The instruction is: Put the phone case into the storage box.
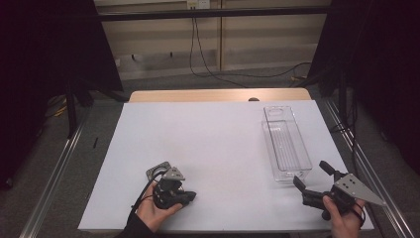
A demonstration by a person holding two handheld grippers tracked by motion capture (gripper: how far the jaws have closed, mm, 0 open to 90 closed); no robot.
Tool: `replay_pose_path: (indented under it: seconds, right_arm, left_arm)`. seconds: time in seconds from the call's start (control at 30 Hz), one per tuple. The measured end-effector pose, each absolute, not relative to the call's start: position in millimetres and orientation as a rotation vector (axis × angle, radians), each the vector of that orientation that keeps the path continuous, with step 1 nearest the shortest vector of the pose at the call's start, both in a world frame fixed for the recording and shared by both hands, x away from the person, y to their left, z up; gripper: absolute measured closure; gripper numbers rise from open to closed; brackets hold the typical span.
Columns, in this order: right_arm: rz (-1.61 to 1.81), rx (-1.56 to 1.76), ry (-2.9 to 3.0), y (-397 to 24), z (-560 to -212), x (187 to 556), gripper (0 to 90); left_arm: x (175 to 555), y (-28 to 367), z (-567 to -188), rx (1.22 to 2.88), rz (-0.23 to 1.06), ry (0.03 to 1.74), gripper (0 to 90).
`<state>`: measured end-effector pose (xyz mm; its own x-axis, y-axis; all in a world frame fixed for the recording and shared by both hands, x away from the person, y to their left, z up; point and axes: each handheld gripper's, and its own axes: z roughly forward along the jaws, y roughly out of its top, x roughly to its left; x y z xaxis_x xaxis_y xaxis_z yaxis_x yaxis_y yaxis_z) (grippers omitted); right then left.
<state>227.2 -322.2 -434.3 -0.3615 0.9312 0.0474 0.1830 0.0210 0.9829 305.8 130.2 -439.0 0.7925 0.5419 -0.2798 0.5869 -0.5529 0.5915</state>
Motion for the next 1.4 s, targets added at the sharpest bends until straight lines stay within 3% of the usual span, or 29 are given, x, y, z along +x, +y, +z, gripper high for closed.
replay_pose_path:
  seconds: [1.4]
  right_arm:
    - [1.388, 1.158, 1.625, -321.2, -434.7, 228.2, 0.0]
  left_arm:
    - [295.6, 223.1, -432.3, 2.262, 0.023, 1.019, 90.0]
